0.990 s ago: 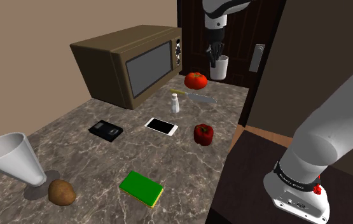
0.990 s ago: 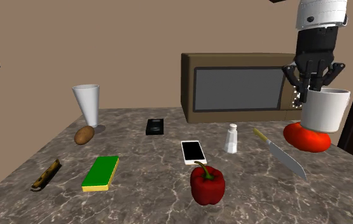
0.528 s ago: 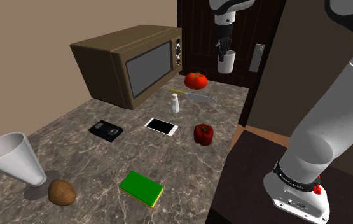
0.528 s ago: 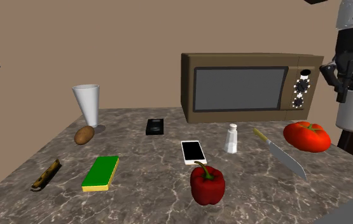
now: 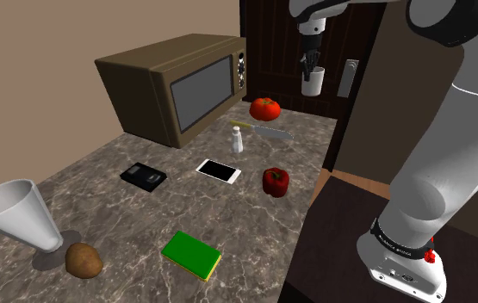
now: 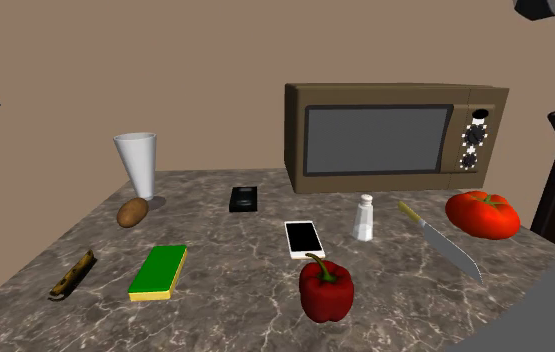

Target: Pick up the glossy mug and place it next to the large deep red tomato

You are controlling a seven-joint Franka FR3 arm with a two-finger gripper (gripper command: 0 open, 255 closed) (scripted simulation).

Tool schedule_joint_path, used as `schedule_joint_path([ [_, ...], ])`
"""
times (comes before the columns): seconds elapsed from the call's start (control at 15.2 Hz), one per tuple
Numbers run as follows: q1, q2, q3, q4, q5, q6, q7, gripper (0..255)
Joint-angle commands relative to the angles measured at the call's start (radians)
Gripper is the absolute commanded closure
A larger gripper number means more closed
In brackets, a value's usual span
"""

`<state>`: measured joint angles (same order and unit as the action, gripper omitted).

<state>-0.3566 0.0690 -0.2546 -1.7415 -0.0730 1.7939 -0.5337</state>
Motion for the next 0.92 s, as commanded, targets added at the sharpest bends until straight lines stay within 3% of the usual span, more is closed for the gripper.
schedule_joint_path([
  [0.0,-0.002,0.006,-0.001,-0.017,0.001,0.023,-0.002,255],
  [0.86,-0.004,0.035,-0.002,-0.157,0.005,0.192,0.005,255],
])
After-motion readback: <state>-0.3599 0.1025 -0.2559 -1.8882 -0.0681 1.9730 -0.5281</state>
